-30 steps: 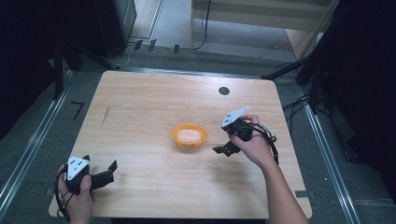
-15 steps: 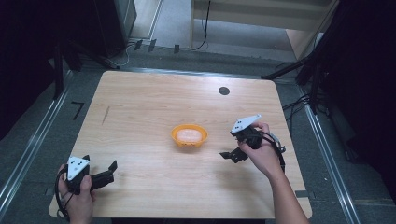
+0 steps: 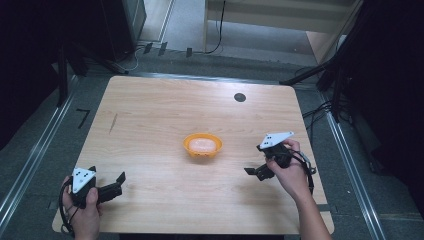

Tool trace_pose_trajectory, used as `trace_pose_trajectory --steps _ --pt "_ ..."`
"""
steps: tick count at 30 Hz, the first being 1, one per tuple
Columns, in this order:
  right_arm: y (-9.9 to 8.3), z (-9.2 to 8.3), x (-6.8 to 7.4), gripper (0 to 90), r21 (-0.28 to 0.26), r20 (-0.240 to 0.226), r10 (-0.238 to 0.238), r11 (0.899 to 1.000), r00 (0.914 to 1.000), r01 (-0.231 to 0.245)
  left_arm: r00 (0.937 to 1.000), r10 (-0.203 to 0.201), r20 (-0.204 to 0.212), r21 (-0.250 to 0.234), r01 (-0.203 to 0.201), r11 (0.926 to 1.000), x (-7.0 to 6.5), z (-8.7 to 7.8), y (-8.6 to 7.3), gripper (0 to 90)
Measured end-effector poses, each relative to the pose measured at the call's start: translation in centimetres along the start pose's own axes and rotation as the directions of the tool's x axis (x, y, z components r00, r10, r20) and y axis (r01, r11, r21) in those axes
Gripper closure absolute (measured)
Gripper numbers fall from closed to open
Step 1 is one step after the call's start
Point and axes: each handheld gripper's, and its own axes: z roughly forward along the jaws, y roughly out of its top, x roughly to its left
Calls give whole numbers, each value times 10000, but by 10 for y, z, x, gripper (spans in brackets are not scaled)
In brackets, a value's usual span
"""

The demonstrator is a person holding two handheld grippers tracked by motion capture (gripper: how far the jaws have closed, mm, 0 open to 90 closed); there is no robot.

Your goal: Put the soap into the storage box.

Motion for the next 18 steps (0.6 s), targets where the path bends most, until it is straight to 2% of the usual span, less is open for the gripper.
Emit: trace_pose_trajectory --steps 18 --pt "-53 -16 2 15 -747 601 896 9936 9942 -850 10000 -15 3 -6 15 10000 0 0 0 0"
